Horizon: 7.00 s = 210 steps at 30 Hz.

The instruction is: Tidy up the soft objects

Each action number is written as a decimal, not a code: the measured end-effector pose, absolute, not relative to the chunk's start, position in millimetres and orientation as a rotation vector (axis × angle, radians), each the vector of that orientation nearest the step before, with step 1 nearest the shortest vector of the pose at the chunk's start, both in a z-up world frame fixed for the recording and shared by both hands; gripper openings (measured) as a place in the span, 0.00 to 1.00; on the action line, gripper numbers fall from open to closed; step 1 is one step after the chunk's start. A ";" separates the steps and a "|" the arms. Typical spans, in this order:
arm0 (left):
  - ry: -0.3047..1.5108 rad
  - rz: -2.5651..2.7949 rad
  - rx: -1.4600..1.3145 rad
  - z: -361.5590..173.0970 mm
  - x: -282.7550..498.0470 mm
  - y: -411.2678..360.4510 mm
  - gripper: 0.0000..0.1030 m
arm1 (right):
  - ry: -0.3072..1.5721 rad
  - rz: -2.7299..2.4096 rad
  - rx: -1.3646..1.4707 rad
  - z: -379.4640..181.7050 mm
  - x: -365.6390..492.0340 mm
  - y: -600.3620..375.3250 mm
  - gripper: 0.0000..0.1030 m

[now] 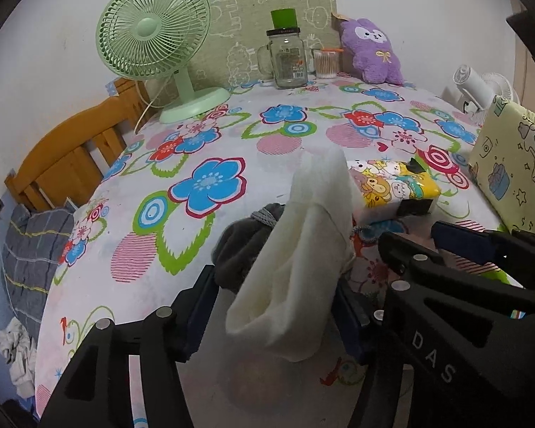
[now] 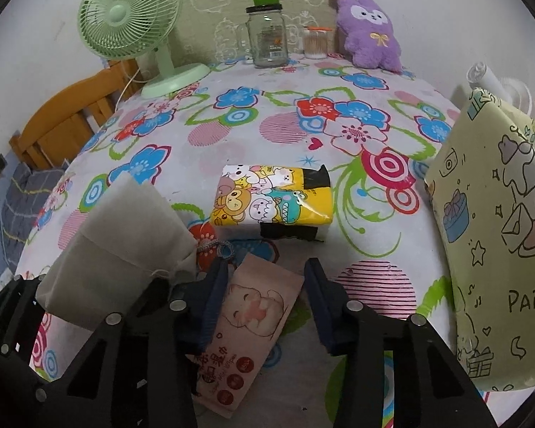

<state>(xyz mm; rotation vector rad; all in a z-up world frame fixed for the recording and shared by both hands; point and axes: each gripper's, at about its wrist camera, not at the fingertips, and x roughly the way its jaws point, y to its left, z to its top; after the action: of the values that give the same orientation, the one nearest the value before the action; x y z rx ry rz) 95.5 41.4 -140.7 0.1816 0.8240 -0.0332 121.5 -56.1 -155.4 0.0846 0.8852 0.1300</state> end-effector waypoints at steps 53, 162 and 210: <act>0.741 -0.064 0.148 -93.5 52.7 12.5 0.50 | 0.761 0.169 0.085 -108.2 80.6 -84.4 0.12; 0.814 -0.138 0.118 -121.5 63.9 90.6 0.88 | 0.851 0.403 0.048 -120.8 95.9 0.2 0.84; 0.790 -0.248 0.055 -112.7 74.7 78.5 0.52 | 0.838 0.501 0.053 -118.3 104.3 0.2 0.29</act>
<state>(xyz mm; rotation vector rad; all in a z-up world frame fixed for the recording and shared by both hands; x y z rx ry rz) 74.7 78.5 -112.7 0.0550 0.7905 -0.2480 104.3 0.2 -118.3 0.0528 0.8377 0.5014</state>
